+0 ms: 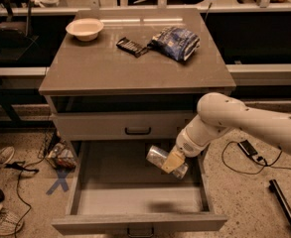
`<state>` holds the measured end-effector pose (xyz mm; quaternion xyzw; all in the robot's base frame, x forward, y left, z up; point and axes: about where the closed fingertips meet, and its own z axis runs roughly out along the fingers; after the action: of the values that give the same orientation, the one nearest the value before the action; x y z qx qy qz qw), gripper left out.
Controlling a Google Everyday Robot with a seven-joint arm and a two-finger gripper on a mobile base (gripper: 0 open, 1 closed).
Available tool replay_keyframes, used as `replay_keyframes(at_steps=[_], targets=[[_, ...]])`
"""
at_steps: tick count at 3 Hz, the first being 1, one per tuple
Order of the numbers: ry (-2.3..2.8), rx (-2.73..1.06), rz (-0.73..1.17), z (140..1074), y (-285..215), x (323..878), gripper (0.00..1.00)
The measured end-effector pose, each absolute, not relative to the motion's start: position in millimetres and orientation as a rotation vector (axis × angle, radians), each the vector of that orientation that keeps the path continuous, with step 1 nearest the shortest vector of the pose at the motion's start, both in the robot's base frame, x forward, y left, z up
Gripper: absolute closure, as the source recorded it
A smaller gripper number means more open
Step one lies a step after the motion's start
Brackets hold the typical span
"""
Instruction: Place redbull can into top drawer
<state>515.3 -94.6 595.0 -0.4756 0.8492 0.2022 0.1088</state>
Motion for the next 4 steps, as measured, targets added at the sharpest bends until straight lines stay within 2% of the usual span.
replay_keyframes(at_steps=[2, 3, 4], targets=[[2.567, -1.247, 0.627, 512.9, -94.8, 503.3, 1.00], [2.604, -1.209, 0.640, 465.2, -85.9, 503.5, 0.82], [2.633, -1.183, 0.644, 427.1, -74.5, 508.2, 0.59]])
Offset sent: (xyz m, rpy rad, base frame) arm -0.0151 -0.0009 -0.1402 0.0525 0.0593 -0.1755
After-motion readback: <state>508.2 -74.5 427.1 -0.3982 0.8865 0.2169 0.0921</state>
